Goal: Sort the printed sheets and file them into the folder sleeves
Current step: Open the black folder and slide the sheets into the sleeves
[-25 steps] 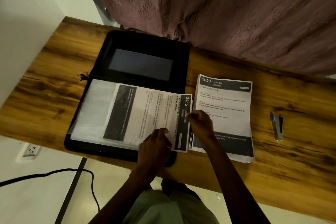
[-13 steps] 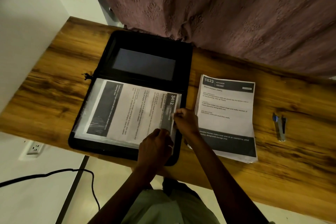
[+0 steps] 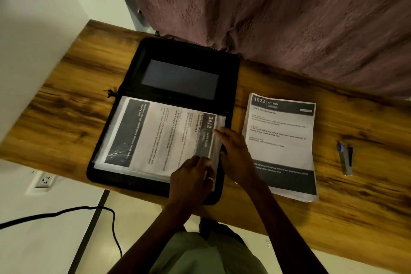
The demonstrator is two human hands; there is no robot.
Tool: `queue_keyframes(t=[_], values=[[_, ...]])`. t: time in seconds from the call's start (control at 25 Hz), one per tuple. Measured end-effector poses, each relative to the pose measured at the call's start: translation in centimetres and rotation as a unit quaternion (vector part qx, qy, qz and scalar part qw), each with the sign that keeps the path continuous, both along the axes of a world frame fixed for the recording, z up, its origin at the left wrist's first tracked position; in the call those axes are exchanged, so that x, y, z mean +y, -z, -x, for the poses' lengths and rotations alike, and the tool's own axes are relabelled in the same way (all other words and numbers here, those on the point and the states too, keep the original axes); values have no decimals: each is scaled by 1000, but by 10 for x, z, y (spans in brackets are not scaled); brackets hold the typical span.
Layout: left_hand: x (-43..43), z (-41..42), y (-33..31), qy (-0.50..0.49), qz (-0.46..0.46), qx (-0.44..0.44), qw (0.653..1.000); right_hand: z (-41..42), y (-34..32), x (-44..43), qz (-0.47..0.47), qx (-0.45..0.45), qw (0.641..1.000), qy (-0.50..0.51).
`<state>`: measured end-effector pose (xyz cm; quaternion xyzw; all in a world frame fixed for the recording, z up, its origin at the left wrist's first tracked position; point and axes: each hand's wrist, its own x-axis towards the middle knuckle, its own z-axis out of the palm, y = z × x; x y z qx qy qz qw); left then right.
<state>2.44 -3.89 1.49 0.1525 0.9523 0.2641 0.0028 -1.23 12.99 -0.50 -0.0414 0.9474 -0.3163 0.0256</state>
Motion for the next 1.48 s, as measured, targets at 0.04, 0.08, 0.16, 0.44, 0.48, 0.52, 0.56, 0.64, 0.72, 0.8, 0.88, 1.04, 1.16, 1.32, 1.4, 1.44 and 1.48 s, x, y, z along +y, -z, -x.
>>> queue_keyframes(t=[0.04, 0.08, 0.16, 0.44, 0.48, 0.52, 0.56, 0.64, 0.72, 0.8, 0.88, 1.04, 1.16, 1.32, 1.4, 1.44, 1.48], values=[[0, 0, -2, 2, -4, 10, 1000, -3, 6, 2, -47, 33, 996, -65], [0, 0, -3, 4, -8, 23, 1000, -4, 11, 2, -73, 62, 990, -108], [0, 2, -7, 2, -11, 51, 999, -1, 18, 1, -77, 96, 982, -145], [-2, 0, -10, 11, -33, 182, 983, 15, 18, 7, 40, 130, 981, -136], [-5, -2, -9, 9, -20, 207, 978, 20, 9, 5, 86, 116, 983, -108], [-9, -2, -7, 1, -12, 226, 974, 26, -6, 3, 139, 91, 984, -62], [-15, -2, -4, -8, -9, 234, 972, 32, -23, -1, 191, 53, 980, -6], [-30, 5, 4, -8, 17, 195, 981, 51, -47, -3, 233, 3, 970, 64], [-43, 21, 13, -9, 57, 104, 993, 75, -63, -1, 254, -6, 964, 81], [-50, 40, 22, -29, 94, 12, 995, 103, -68, 3, 296, 8, 949, 106], [-54, 55, 31, -31, 129, -69, 989, 133, -61, 7, 310, 15, 938, 153], [-59, 65, 43, -6, 183, -97, 978, 181, -38, 12, 263, 28, 942, 205], [-61, 66, 41, -5, 177, -81, 981, 207, -20, 12, 195, 7, 952, 238], [-62, 67, 41, 1, 176, -84, 981, 235, 0, 18, 65, -30, 967, 243], [-63, 68, 40, 1, 176, -85, 981, 241, 2, 16, 22, -70, 967, 244], [-64, 68, 40, 0, 176, -85, 981, 242, 2, 14, 0, -82, 969, 234], [-64, 69, 39, 0, 177, -86, 981, 243, 4, 12, -32, -84, 972, 219]])
